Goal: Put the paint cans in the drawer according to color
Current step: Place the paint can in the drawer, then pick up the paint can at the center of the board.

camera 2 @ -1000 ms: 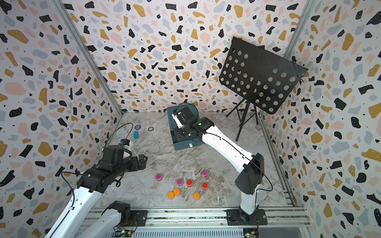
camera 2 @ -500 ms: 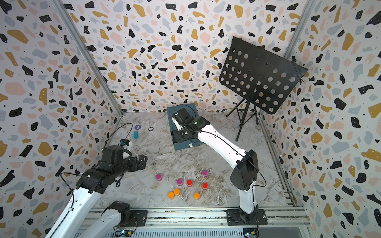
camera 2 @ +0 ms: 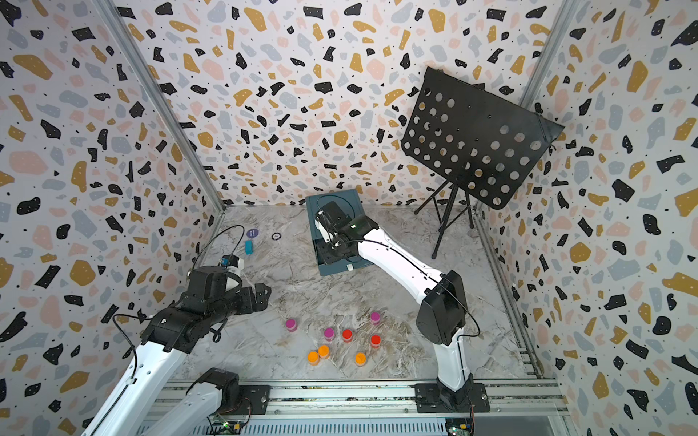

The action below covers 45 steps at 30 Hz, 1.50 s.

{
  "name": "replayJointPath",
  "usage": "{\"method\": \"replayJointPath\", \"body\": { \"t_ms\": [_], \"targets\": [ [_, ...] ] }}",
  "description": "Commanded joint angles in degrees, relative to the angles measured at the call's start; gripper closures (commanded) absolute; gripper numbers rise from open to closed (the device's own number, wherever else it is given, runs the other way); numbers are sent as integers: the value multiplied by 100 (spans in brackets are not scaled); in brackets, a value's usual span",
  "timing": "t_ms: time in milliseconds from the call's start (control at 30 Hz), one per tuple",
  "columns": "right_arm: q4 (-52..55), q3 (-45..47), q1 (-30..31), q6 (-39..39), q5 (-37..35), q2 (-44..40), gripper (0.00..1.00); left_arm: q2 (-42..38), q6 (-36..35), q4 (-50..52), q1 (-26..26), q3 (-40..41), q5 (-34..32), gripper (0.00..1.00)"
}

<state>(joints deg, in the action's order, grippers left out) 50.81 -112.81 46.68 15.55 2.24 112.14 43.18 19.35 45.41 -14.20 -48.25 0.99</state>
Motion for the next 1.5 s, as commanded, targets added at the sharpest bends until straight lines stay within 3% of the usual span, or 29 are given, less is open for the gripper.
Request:
{"method": "replayJointPath", "body": {
  "t_ms": [0, 400, 733, 967, 1333, 1467],
  "targets": [
    [211, -63, 14, -3, 83, -178, 46, 27, 36, -154, 31, 62, 45, 0],
    [-9, 8, 16, -176, -141, -1043, 28, 24, 42, -137, 31, 69, -10, 0],
    [-1516, 1921, 17, -526, -5, -2922, 30, 50, 51, -155, 29, 75, 31, 0],
    [-1483, 2911, 16, -680, 138, -3608, 30, 88, 51, -158, 35, 72, 50, 0],
    [-1407, 4653, 26, -178, 534, -4490, 31, 247, 146, -259, 31, 34, 135, 0],
    [-1714, 5338, 39, 42, 754, -4800, 30, 579, 450, -680, 27, -345, 768, 0]
  ]
}}
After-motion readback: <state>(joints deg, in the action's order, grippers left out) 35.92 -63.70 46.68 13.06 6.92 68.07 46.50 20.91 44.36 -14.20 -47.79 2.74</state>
